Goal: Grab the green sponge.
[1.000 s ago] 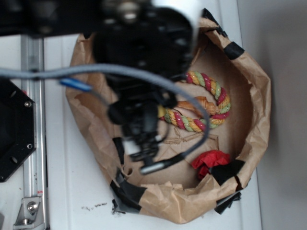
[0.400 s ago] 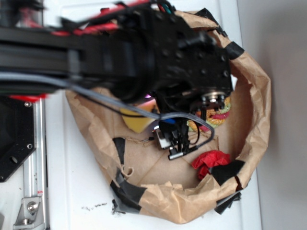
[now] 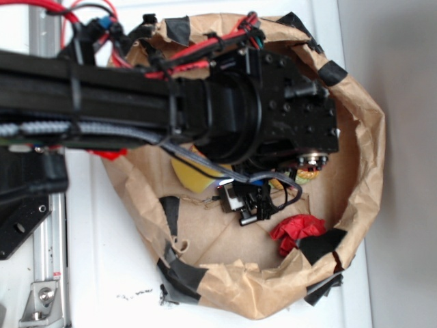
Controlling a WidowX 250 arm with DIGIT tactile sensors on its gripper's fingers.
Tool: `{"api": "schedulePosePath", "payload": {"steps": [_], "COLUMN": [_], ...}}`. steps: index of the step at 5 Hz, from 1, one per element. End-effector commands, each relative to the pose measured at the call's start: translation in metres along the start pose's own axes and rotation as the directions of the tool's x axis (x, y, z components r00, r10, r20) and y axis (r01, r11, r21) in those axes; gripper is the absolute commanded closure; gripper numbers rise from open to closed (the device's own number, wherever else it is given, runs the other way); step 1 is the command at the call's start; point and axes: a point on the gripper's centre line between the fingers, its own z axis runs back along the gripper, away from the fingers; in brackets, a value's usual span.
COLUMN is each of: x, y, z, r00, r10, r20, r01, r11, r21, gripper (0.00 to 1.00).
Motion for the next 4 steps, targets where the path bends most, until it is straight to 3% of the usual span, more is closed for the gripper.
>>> {"api": "schedulePosePath", "payload": {"steps": [1, 2, 3, 4], "x": [-0.010, -0.024, -0.032, -0.037], "y": [0.011, 0.017, 0.020, 0.018], "z": [0.046, 0.094, 0.144, 0.173], "r00": [0.998, 0.964, 0.914, 0.879], "r10": [-0.021, 0.066, 0.078, 0.079], "r20": [0.065, 0.256, 0.398, 0.470], "r01": [0.022, -0.044, -0.052, -0.032], "r11": [1.000, 0.995, 0.996, 0.994], "r21": [-0.015, -0.090, -0.077, -0.108], "gripper": [1.00, 1.00, 1.00, 1.00]}}
